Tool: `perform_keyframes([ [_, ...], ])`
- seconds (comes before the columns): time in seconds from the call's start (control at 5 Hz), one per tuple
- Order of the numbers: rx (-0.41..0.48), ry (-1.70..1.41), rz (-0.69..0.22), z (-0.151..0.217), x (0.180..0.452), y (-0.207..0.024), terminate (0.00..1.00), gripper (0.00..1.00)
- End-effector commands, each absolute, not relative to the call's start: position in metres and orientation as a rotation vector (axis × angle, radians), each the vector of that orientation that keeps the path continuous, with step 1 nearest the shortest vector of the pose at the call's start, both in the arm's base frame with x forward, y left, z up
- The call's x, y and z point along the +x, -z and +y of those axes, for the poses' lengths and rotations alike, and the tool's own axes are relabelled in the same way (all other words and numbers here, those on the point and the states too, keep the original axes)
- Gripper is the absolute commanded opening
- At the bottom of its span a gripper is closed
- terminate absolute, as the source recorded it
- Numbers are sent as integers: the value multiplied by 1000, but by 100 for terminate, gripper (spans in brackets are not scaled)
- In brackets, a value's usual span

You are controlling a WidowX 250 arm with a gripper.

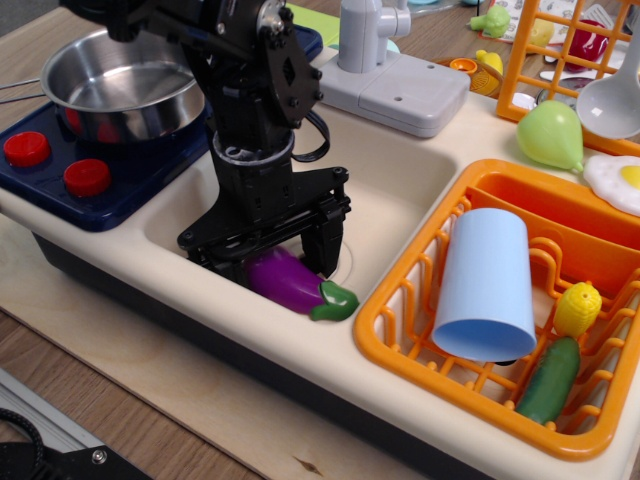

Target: Put eggplant into pan

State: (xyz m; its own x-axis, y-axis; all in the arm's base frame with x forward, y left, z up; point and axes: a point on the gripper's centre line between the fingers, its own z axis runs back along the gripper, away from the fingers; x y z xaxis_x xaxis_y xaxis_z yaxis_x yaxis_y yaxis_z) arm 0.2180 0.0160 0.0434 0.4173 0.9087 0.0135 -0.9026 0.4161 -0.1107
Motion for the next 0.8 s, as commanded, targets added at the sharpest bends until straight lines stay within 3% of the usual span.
perform_keyframes([
  [0.0, -111, -1121, -96, 21, 216, -22, 0, 100],
  [0.2, -86, -1100, -104, 22, 217, -22, 0, 0],
  [0.4, -67, -1086, -81, 22, 220, -31, 0, 0],
  [0.6, 26, -1093, -66, 15, 227, -76, 0, 0],
])
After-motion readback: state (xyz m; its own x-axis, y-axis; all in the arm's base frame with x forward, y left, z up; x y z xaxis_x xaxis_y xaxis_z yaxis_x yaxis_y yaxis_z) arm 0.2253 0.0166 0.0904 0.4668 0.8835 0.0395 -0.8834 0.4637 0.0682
